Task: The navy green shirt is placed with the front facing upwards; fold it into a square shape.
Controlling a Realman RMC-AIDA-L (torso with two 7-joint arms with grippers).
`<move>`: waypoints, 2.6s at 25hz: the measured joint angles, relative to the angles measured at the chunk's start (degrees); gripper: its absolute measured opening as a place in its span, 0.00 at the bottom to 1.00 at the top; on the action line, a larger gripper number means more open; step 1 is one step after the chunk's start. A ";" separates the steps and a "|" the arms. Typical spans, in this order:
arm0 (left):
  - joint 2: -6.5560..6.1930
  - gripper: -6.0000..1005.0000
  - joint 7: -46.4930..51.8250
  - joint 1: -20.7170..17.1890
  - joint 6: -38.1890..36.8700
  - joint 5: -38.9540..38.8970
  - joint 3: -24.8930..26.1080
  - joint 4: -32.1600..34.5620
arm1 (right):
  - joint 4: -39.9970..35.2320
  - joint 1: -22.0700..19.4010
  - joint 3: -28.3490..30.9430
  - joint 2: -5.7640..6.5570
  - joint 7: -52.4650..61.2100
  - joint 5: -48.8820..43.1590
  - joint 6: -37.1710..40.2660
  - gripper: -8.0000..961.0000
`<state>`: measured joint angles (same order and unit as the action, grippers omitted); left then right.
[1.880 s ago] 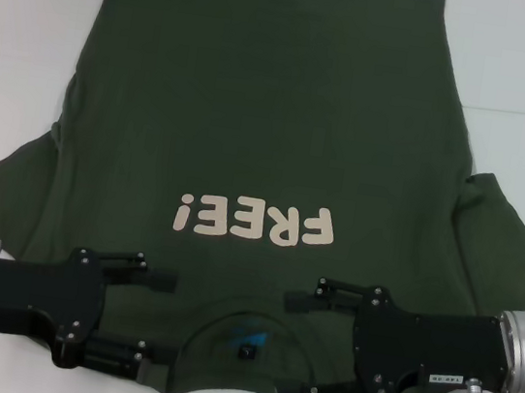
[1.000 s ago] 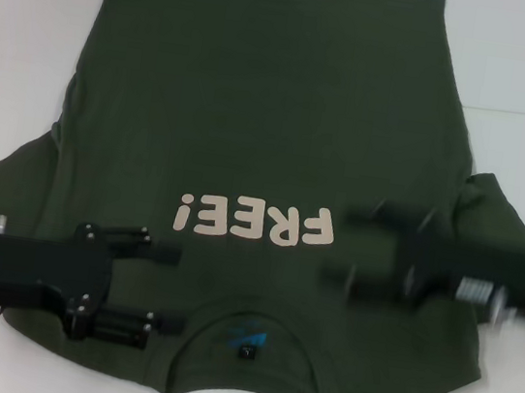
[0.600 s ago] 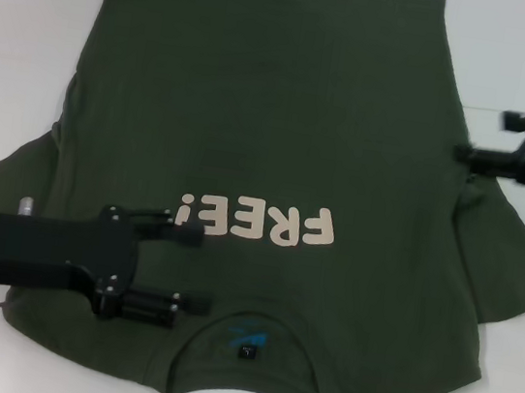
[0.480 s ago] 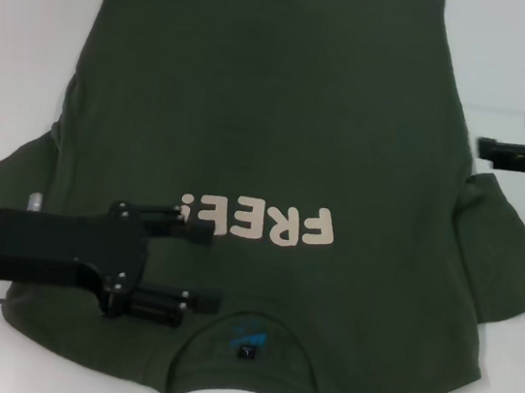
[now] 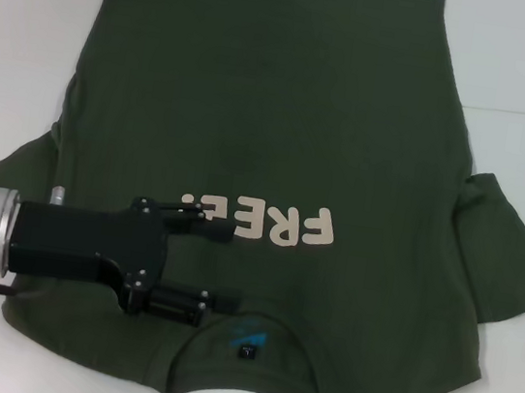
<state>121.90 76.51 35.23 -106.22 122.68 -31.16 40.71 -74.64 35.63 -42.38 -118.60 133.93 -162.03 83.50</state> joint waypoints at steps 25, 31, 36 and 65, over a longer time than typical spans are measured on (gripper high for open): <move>0.29 0.87 -1.67 -0.54 0.35 -0.05 -1.72 -1.21 | 11.68 3.08 -0.41 -0.15 7.48 -5.78 -5.20 0.98; 0.33 0.87 -2.21 -0.61 1.27 -0.08 -1.83 -2.08 | 15.60 3.39 -1.04 0.37 7.49 -5.78 -6.55 0.98; 0.43 0.87 -2.22 -0.55 1.47 -0.07 -1.83 -2.13 | 17.55 3.43 -0.99 0.64 7.97 -5.81 -8.38 0.98; 0.44 0.87 -2.18 -0.42 2.25 0.25 -1.80 -2.22 | 26.32 3.29 1.60 3.05 8.51 -1.40 -14.11 0.92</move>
<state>122.34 74.33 34.82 -103.97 122.94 -32.96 38.50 -48.33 38.92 -40.78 -115.55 142.44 -163.43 69.39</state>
